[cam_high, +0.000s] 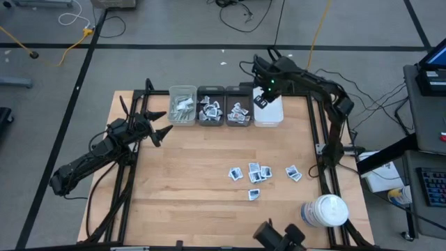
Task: Pick & Place First Aid Supplies
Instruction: Put the alcohol pad into the white bin
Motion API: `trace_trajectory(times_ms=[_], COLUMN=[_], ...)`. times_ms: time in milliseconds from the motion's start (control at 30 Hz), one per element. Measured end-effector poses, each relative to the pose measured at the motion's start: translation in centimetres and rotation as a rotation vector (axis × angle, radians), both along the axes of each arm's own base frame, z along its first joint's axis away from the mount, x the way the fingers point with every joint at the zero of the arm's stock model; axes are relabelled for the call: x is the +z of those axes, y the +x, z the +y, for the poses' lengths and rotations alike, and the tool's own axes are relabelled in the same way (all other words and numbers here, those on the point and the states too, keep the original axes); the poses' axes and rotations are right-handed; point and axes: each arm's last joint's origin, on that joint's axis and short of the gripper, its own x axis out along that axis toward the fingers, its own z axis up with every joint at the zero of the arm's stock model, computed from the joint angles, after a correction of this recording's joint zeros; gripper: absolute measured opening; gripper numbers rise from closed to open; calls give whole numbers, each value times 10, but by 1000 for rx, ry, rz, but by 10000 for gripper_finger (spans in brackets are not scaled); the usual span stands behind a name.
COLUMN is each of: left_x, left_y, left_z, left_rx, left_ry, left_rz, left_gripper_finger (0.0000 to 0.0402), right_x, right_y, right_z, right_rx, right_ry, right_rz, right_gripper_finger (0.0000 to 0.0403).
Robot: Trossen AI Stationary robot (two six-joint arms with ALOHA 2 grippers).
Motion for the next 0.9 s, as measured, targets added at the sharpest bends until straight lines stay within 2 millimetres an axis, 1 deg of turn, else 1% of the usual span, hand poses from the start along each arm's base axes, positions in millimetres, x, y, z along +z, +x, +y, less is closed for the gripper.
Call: trace_trajectory(times_ms=[133,233,333,433,533,700,800,900], left_x=[0,0,0,0,0,0,0,0], left_y=[0,0,0,0,0,0,0,0], left_z=[0,0,0,0,0,0,0,0], left_rx=[0,0,0,0,0,0,0,0], left_ry=[0,0,0,0,0,0,0,0], left_rz=[0,0,0,0,0,0,-1,0], left_gripper_finger=[392,392,392,392,392,392,392,392], right_x=[-15,-30,-47,-61,-66,-69,-68,-60], right_y=[4,8,12,18,19,19,19,18], right_z=[-5,-8,-7,-3,4,7,7,10], right_rx=[27,27,31,58,88,95,99,97], right_ry=[2,-14,-40,-95,-75,-79,-86,-88], right_rz=[0,-14,-23,-17,-7,15,18,-11], right_gripper_finger=[0,0,3,17,49,129,175,205])
